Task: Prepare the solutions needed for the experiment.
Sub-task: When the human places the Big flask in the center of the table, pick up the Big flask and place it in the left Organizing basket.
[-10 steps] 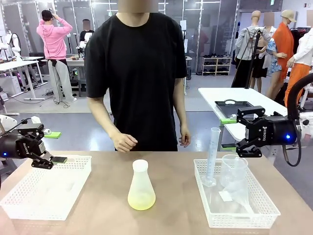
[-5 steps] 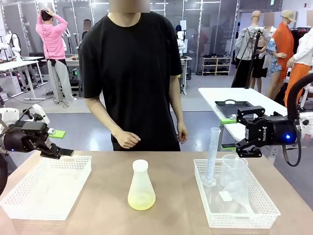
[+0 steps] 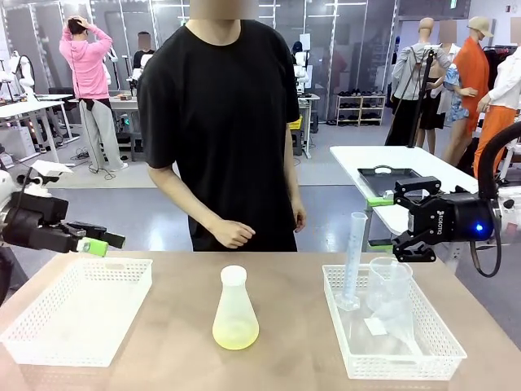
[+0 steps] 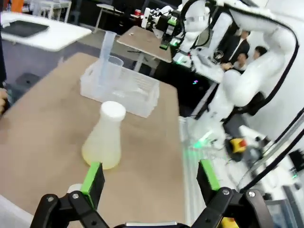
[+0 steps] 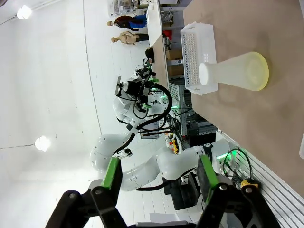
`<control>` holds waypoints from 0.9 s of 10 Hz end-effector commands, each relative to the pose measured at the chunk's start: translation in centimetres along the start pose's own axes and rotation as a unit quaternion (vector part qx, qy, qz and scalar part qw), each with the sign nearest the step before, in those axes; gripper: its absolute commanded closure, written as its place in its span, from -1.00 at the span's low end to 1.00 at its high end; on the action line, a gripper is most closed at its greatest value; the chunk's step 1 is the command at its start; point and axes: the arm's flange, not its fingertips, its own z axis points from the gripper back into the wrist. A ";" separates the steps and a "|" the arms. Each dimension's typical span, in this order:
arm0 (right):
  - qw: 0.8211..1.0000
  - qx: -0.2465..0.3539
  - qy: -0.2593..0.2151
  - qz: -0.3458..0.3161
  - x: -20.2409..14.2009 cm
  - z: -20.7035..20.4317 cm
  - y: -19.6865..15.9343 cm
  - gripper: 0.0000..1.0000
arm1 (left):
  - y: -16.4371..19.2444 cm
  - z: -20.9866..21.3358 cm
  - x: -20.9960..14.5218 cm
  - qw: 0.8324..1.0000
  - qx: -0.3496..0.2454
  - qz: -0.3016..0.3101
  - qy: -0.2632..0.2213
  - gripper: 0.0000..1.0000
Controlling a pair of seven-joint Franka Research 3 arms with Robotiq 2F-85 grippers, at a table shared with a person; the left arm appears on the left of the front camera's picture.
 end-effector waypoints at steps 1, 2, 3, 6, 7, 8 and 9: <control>1.000 0.002 0.001 0.000 -0.1 0.0 0.0 -0.61 | -0.8 -1.4 -0.5 0.996 0.054 -0.066 -0.003 -1.00; 1.000 0.002 0.001 0.000 -0.1 0.0 0.0 -0.61 | -0.7 -1.6 -0.4 0.993 0.075 -0.087 0.005 -1.00; 1.000 0.002 0.001 0.000 -0.1 0.0 0.0 -0.61 | -0.4 -2.1 0.0 0.992 0.078 -0.096 0.015 -1.00; 1.000 0.002 0.001 0.000 -0.1 0.0 0.0 -0.61 | -0.4 -0.3 -0.2 0.997 0.043 -0.068 0.003 -1.00; 1.000 0.002 0.001 0.000 -0.1 0.0 0.0 -0.61 | -0.4 -0.3 -0.2 0.997 0.043 -0.068 0.003 -1.00; 1.000 0.002 0.001 0.000 -0.1 0.0 0.0 -0.61 | -0.4 -0.3 -0.2 0.997 0.043 -0.068 0.003 -1.00; 1.000 0.002 0.001 0.000 -0.1 0.0 0.0 -0.61 | -0.4 -0.3 -0.2 0.997 0.043 -0.068 0.003 -1.00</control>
